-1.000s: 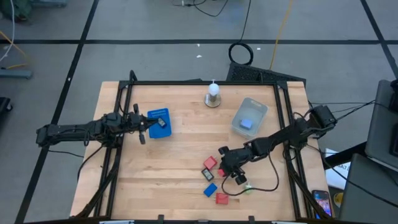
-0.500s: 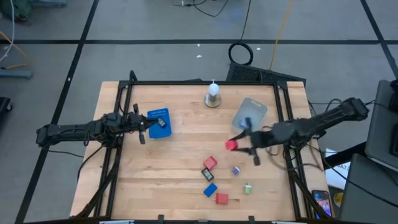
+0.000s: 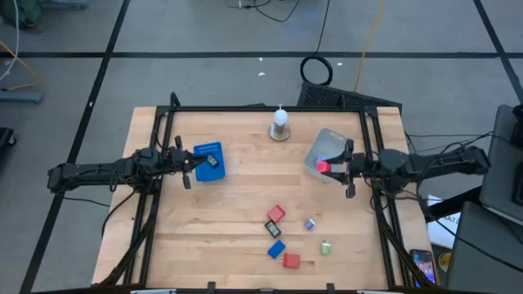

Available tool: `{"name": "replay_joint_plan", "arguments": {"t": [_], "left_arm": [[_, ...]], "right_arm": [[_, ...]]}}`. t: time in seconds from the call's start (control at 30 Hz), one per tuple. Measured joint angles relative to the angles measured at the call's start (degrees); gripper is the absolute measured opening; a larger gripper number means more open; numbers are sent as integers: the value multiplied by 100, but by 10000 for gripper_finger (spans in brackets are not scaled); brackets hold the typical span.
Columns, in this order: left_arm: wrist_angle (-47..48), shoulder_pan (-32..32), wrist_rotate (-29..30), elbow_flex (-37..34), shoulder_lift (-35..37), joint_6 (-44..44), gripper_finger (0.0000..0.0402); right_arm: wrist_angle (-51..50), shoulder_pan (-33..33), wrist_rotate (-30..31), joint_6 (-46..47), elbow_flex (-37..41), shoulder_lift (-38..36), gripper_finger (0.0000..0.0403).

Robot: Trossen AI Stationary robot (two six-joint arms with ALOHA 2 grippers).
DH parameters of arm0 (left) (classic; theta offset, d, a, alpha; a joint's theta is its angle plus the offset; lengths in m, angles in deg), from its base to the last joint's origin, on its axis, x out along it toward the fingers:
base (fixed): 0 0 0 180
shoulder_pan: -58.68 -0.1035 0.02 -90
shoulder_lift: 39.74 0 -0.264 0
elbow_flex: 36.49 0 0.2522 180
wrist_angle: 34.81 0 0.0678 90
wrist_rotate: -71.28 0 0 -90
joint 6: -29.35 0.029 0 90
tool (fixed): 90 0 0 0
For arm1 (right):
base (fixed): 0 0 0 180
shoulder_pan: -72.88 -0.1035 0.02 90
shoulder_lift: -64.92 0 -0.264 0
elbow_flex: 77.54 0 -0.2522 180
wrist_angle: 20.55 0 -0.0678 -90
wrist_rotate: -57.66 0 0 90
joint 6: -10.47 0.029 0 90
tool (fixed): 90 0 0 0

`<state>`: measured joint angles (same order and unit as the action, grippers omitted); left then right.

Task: Pick & Place Office items
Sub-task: Put the pink charger adapter into the gray bin

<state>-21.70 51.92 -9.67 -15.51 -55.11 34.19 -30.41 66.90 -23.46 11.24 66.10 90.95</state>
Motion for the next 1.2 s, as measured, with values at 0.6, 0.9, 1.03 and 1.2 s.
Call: {"name": "replay_joint_plan", "arguments": {"t": [0.6,0.9,1.03,1.2], "left_arm": [[92,-1,-2,0,2,125,24],[92,-2,-2,0,1,129,24],[92,-2,-2,0,0,122,24],[90,-2,0,0,1,111,24]], "right_arm": [[537,905,-874,194,1318,-1567,143],[643,908,-702,227,1809,-1973,143],[833,908,-717,264,1927,-2038,143],[795,905,-720,265,1940,-2038,143]]}}
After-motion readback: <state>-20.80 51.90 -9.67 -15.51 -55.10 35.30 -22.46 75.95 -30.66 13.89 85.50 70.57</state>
